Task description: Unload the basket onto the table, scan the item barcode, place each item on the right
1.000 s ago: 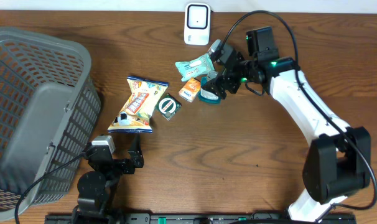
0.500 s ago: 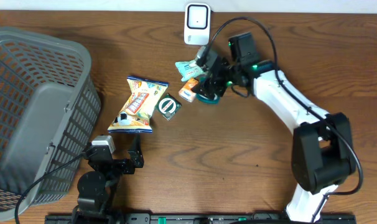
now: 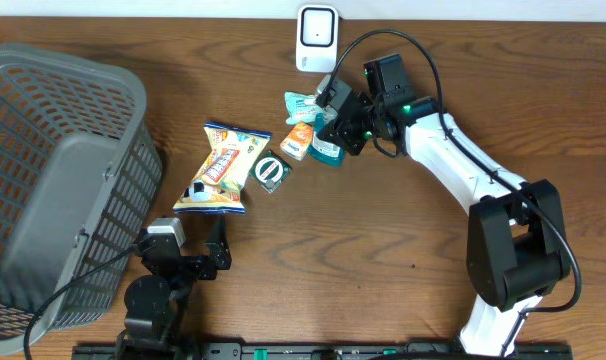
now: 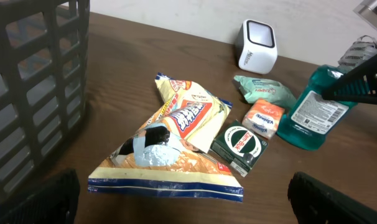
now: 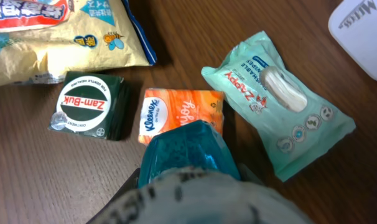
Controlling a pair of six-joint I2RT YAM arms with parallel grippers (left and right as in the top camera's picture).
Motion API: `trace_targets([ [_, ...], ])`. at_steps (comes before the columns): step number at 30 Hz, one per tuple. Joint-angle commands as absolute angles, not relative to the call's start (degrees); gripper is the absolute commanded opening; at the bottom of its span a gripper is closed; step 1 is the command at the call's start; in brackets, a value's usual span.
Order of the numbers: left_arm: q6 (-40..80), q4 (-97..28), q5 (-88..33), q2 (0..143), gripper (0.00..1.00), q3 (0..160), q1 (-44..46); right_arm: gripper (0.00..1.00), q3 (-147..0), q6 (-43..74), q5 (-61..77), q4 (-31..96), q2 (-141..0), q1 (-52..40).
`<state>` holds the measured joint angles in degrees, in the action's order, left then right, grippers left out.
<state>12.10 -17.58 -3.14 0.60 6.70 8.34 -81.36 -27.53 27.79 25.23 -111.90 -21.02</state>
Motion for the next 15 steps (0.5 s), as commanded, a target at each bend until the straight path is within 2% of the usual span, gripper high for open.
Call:
trace_targets([
  [1, 12.36, -18.76, -3.66, 0.34, 0.98, 5.74, 8.05, 0.24, -81.43, -27.68, 26.85, 25.02, -112.64, -21.43],
  [7, 12.36, -18.76, -3.66, 0.34, 0.98, 5.74, 8.05, 0.12, -81.43, -26.57, 29.65, 25.36, -111.85, -21.17],
  [15, 12.34, -18.76, -3.66, 0.34, 0.98, 5.74, 8.05, 0.05, -81.43, -25.26, 46.13, 35.59, -104.31, -17.52],
])
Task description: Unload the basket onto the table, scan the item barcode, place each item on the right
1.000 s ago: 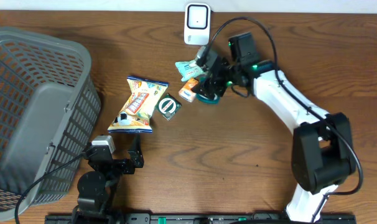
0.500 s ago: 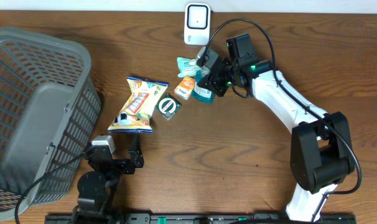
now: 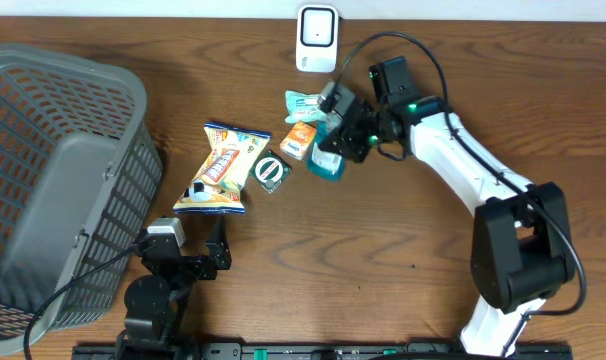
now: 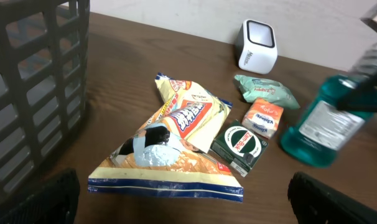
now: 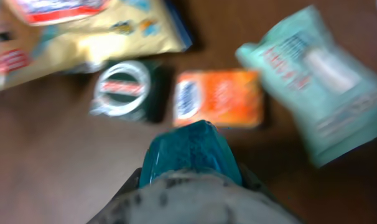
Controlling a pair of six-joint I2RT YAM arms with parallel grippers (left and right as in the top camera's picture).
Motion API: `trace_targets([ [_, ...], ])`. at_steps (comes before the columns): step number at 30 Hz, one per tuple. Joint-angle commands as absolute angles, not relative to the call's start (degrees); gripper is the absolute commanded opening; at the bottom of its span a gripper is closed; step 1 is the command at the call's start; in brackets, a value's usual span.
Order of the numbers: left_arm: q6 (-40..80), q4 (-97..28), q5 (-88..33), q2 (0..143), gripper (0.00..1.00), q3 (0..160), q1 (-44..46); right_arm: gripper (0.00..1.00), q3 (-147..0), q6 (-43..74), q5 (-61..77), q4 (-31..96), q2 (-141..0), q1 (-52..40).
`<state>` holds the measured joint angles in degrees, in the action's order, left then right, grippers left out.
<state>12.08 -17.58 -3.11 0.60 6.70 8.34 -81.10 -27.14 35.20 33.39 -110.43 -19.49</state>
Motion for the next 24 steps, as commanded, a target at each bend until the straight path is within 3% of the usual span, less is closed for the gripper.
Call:
trace_targets([
  [1, 12.36, -18.76, -3.66, 0.34, 0.98, 5.74, 8.05, 0.05, -81.43, -24.80, 48.69, 38.17, -103.31, -16.71],
  [8, 12.36, -18.76, -3.66, 0.34, 0.98, 5.74, 8.05, 0.04, -81.43, -29.41, 68.84, 55.59, -98.78, -12.14],
  [17, 12.36, -18.76, -3.66, 0.34, 0.98, 5.74, 8.05, 0.06, -81.43, -40.93, 69.32, 71.72, -94.89, -11.44],
  [24, 12.36, -18.76, -3.66, 0.34, 0.98, 5.74, 8.05, 0.07, -81.43, -41.04, 65.84, 72.66, -90.06, -11.51],
])
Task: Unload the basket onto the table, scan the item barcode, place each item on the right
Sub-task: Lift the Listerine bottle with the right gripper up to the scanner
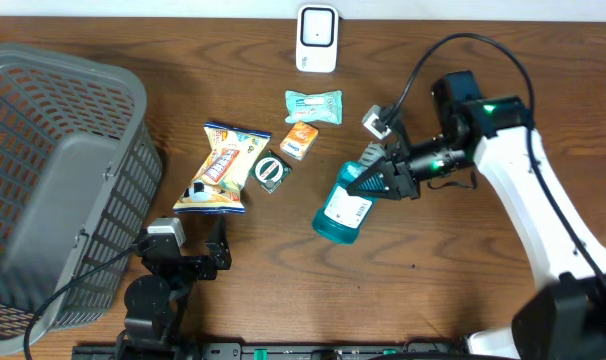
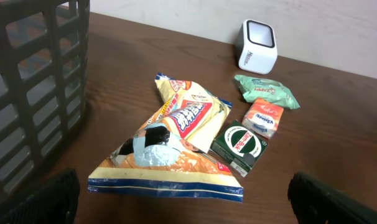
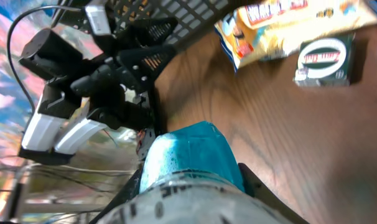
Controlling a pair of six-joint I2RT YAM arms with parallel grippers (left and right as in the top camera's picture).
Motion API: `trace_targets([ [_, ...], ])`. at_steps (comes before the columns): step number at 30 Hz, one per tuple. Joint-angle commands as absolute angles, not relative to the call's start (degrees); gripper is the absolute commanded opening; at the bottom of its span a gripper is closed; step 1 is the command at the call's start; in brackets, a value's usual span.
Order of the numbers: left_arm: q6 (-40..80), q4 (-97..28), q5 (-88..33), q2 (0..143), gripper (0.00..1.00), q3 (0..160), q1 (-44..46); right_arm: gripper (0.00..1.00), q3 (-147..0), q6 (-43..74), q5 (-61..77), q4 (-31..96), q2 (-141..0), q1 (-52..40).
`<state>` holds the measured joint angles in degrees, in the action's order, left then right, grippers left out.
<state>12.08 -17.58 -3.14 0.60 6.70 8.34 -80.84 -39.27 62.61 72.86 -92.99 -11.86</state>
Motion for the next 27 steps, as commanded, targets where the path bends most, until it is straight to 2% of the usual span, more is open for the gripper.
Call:
trace_targets([
  [1, 12.36, -18.76, -3.66, 0.34, 0.98, 5.74, 8.05, 0.07, -81.43, -41.01, 64.42, 71.81, -89.56, -11.66],
  [5, 12.36, -18.76, -3.66, 0.34, 0.98, 5.74, 8.05, 0.06, -81.43, -37.76, 58.43, 64.36, -89.36, -12.60],
  [12, 12.36, -18.76, -3.66, 0.34, 0.98, 5.74, 8.05, 0.10, -81.43, -17.43, 40.40, 43.22, -89.54, -17.32],
  [18, 12.36, -18.76, -3.66, 0.34, 0.98, 5.74, 8.05, 0.12, -81.43, -16.73, 21.26, 29.87, -90.45, -24.86],
  [20, 12.36, -18.76, -3.66, 0.34, 0.98, 5.74, 8.05, 0.13, -81.43, -16.75, 10.04, 25.43, -91.61, -27.42],
  [23, 12.36, -18.76, -3.66, 0.34, 0.98, 5.74, 8.05, 0.08, -81.43, -16.71, -7.51, 18.87, -94.87, -30.17],
  [27, 12.36, -18.76, -3.66, 0.34, 0.98, 5.74, 8.05, 0.10, -81.62, -18.65, -15.77, 12.49, -100.40, -30.79],
])
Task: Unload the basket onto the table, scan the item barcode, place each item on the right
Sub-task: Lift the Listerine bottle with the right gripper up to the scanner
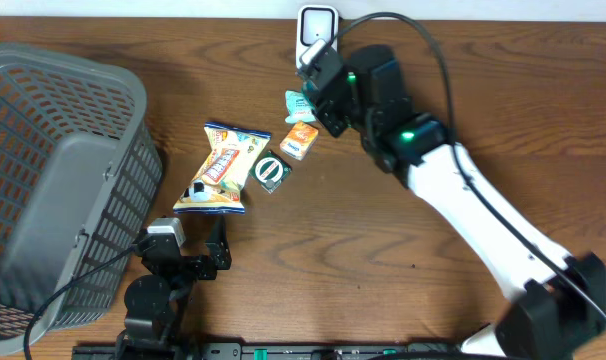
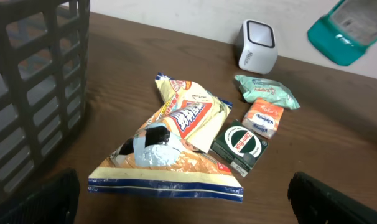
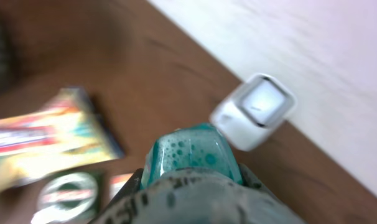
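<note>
A teal mouthwash bottle (image 3: 191,152) sits between the fingers of my right gripper (image 3: 191,180), which is shut on it. It also shows in the left wrist view as a teal bottle (image 2: 341,28) hanging in the air to the right of the white scanner (image 2: 258,46). In the right wrist view the scanner (image 3: 254,112) lies just beyond the bottle's end. From overhead my right gripper (image 1: 323,82) hovers right in front of the scanner (image 1: 316,25) and hides the bottle. My left gripper (image 2: 188,208) rests open near the table's front edge.
A snack bag (image 1: 223,168), a green Zam-Buk tin (image 1: 270,170), an orange tissue pack (image 1: 299,140) and a mint wipes pack (image 1: 299,102) lie left of the right arm. A grey basket (image 1: 53,180) fills the left side.
My right gripper was over the middle right of the table with the bottle tilted, label up. Now it holds the bottle at the back, close to the scanner. The left arm is unchanged.
At first my right gripper was shut on the bottle standing beside the tissue and wipes packs. Then the bottle had shifted slightly toward the front. Later it hung in the air over the table's middle. Now it is by the scanner.
</note>
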Controlling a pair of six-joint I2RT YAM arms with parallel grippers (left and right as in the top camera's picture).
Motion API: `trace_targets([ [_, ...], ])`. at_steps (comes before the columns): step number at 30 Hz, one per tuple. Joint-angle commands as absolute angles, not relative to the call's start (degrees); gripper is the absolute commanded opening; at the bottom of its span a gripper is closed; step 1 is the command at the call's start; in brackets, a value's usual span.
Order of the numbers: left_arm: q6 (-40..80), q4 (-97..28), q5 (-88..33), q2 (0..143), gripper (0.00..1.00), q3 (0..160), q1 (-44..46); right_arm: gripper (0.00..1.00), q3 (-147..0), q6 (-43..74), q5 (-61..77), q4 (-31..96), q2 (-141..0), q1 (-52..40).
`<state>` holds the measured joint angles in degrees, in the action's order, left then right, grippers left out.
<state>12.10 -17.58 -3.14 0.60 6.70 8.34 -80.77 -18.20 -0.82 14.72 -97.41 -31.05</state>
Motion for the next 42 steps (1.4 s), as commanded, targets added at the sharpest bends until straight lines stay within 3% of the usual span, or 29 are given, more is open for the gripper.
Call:
trace_targets([
  [1, 12.36, -18.76, -3.66, 0.34, 0.98, 5.74, 8.05, 0.11, -82.02, -19.35, -17.41, 11.07, -101.91, -30.65],
  [8, 12.36, -18.76, -3.66, 0.34, 0.98, 5.74, 8.05, 0.13, -93.93, -27.79, -28.69, 7.03, -114.69, -30.04],
  [22, 12.36, -18.76, -3.66, 0.34, 0.98, 5.74, 8.05, 0.13, -138.30, -45.34, -42.83, 5.08, -150.26, -30.09],
  [35, 12.36, -18.76, -3.66, 0.34, 0.98, 5.74, 8.05, 0.13, -140.49, -47.24, -46.72, -0.14, -151.24, -31.70],
  [42, 12.36, -18.76, -3.66, 0.34, 0.98, 5.74, 8.05, 0.13, -140.49, -40.53, -49.87, 16.19, -145.08, -28.34],
])
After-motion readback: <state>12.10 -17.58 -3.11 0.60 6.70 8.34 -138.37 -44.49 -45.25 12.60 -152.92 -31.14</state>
